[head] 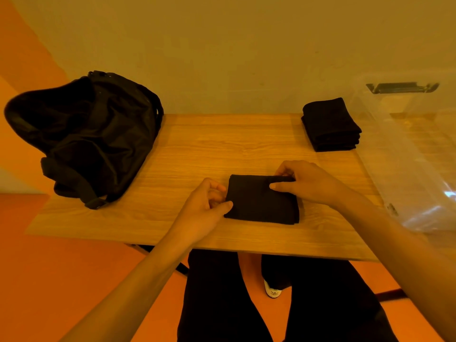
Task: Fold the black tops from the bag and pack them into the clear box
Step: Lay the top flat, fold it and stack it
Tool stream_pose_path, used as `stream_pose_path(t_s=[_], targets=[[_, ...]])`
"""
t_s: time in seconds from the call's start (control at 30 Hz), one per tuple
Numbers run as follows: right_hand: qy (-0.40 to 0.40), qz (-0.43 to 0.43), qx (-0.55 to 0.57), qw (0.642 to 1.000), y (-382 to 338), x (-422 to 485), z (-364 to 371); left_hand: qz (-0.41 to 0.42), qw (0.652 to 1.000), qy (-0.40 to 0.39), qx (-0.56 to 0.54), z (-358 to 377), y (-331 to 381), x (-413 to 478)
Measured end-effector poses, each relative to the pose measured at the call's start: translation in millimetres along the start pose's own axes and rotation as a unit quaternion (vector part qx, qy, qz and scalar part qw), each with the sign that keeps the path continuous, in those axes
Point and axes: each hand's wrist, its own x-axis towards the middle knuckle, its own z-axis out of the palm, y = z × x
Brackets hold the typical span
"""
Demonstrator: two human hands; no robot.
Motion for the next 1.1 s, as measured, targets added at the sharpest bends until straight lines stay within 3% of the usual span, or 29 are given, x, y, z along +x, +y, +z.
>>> stream_pose_path(t_s=[0.07,0.13,0.2,0.27,0.3,0.63,0.7,0.77,0.83,0.9,1.1], targets=[[0.025,-0.011,-0.026,0.999,0,-3,1,0.063,0.994,0.068,0.050,-1,-2,1],[0.113,-0.063,-0.095,0.987,-1,-8,9,0.229,0.941,0.118,0.218,-3,-3,3],[0.161,-0.123,-0.138,0.969,-3,-15,22,0.333,0.857,0.045,0.391,0,-1,9],[0.118,-0.133,-0.168,0.970,-6,-20,35,0.325,0.808,-0.036,0.490,7,-4,18],[0.088,-0.126,-0.186,0.971,-4,-22,42,0.304,0.802,-0.060,0.511,10,-7,22],[0.035,-0.069,-0.202,0.976,3,-31,39,0.222,0.832,-0.091,0.500,6,-16,31],[0.024,-0.066,-0.169,0.983,5,-36,28,0.195,0.865,-0.093,0.453,-3,-14,30],[0.058,-0.055,-0.093,0.992,5,-35,14,0.153,0.924,-0.070,0.343,-11,-7,30],[0.081,-0.033,-0.023,0.996,1,-28,-1,0.133,0.961,-0.029,0.242,-14,4,36],[0.035,-0.005,-0.012,0.999,-5,-18,-16,0.140,0.963,-0.027,0.227,-14,19,50],[-0.141,0.042,-0.007,0.989,-14,3,-39,0.091,0.918,-0.193,0.333,-12,49,90]])
